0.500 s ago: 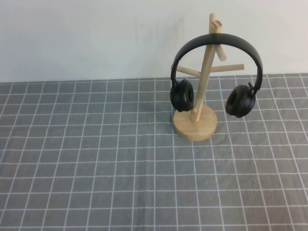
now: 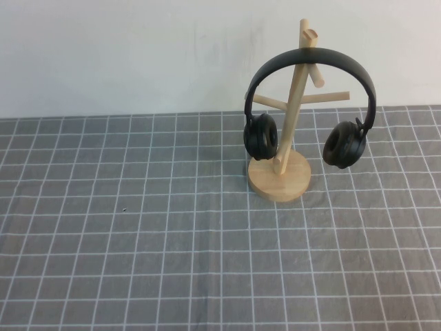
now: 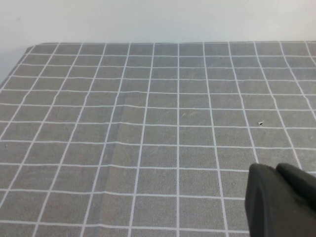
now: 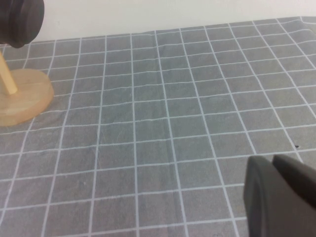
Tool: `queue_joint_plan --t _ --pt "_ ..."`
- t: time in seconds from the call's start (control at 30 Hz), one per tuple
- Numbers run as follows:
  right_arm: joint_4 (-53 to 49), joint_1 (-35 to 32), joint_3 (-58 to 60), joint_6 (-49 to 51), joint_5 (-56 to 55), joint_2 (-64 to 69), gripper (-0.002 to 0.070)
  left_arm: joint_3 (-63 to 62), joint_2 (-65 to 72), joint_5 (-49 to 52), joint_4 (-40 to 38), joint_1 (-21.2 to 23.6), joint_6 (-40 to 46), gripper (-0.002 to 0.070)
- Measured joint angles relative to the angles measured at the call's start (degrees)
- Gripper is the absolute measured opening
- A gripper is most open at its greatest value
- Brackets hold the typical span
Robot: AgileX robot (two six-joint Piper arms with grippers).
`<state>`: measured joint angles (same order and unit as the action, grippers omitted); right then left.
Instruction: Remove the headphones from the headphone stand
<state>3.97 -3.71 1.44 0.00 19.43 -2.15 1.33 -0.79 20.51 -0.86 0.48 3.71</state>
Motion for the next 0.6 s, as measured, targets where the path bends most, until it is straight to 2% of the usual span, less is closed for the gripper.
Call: queue_joint_plan --t 0.37,0.6 --pt "0.0 0.0 0.0 0.0 -1.1 0.0 -0.0006 0.0 0.0 0.0 0.0 0.0 0.0 -0.0004" --pt "0.0 0.0 0.0 0.0 -15.1 0.0 -0.0006 0.0 0.0 0.0 0.0 0.0 0.0 -0.0004"
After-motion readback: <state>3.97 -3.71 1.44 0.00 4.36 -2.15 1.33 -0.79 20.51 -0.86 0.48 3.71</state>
